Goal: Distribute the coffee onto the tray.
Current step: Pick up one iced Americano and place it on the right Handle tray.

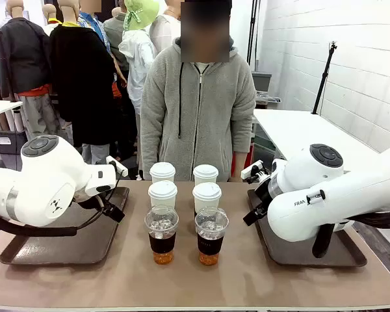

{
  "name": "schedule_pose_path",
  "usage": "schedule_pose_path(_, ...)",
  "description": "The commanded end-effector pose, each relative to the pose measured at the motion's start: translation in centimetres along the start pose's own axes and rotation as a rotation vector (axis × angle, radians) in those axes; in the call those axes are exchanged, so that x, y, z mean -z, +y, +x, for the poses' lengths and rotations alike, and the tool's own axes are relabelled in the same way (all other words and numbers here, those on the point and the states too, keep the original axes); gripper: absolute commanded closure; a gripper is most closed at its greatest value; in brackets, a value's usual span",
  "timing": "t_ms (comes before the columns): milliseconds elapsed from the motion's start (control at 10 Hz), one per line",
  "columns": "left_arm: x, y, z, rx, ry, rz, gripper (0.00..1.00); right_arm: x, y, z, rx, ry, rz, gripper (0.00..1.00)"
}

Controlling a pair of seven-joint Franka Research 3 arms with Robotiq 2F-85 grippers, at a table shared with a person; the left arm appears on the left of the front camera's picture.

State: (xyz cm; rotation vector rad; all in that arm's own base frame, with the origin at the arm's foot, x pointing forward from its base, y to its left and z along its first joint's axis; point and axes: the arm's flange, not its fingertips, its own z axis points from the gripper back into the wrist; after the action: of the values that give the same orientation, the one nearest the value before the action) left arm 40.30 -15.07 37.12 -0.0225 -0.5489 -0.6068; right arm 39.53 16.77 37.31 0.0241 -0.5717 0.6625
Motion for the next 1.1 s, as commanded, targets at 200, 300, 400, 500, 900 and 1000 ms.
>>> schedule_pose_path(200, -0.02, 0.00, 0.01, 0.000, -0.001, 0.000, 0.00, 0.00, 0.00, 0.00, 0.000, 0.000, 0.000, 0.00)
schedule_pose_path(300, -0.02, 0.00, 0.01, 0.000, -0.001, 0.000, 0.00, 0.00, 0.00, 0.00, 0.000, 0.000, 0.000, 0.00)
schedule_pose_path(400, -0.02, 0.00, 0.01, 0.000, -0.001, 0.000, 0.00, 0.00, 0.00, 0.00, 0.000, 0.000, 0.000, 0.00)
schedule_pose_path(500, -0.02, 0.00, 0.01, 0.000, -0.001, 0.000, 0.00, 0.00, 0.00, 0.00, 0.000, 0.000, 0.000, 0.00)
schedule_pose_path(900, -0.02, 0.00, 0.01, 0.000, -0.001, 0.000, 0.00, 0.00, 0.00, 0.00, 0.000, 0.000, 0.000, 0.00)
schedule_pose_path(1000, -0.02, 0.00, 0.01, 0.000, -0.001, 0.000, 0.00, 0.00, 0.00, 0.00, 0.000, 0.000, 0.000, 0.00)
